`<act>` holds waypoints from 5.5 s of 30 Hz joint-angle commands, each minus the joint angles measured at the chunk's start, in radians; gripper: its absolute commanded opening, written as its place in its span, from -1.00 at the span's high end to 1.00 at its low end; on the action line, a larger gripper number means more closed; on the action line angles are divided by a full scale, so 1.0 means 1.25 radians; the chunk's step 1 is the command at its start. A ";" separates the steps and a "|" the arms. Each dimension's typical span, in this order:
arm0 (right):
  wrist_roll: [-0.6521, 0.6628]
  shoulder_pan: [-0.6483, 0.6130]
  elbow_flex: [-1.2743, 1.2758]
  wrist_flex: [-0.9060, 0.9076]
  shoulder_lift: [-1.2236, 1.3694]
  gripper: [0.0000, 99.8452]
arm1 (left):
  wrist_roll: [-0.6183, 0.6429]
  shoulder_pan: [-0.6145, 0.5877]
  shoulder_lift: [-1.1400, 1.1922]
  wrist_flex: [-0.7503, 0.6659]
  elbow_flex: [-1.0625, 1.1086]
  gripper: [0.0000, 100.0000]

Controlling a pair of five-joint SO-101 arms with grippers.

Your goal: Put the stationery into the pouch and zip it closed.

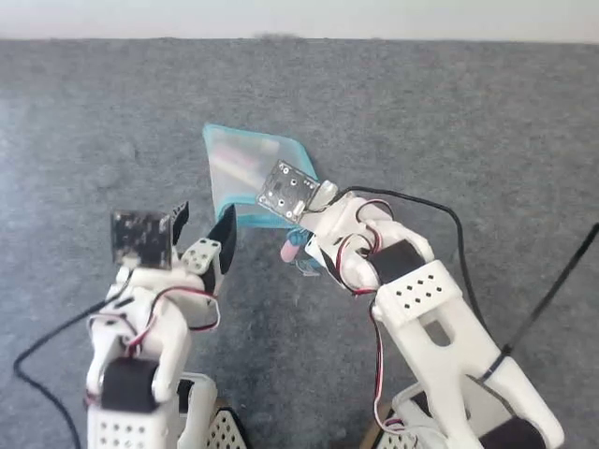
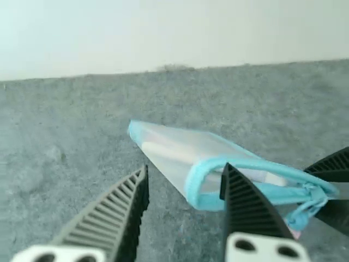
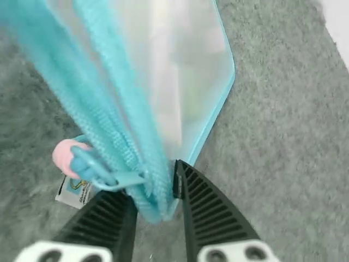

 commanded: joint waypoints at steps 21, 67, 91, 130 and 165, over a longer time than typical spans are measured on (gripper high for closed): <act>-0.162 -0.010 -0.387 0.226 0.185 0.99 | -0.083 0.292 0.029 -0.071 0.106 0.68; -0.090 0.068 -0.123 0.197 0.030 0.99 | -0.083 0.180 0.086 -0.214 0.161 0.98; -0.058 0.325 -0.180 0.069 0.314 0.99 | -0.112 0.044 0.086 -0.237 0.161 0.98; -0.225 0.241 0.108 0.149 -0.337 0.97 | -0.083 0.079 0.021 -0.227 0.190 0.49; -0.218 0.411 0.723 0.278 -0.969 0.97 | -0.091 0.080 -0.189 0.076 0.373 0.49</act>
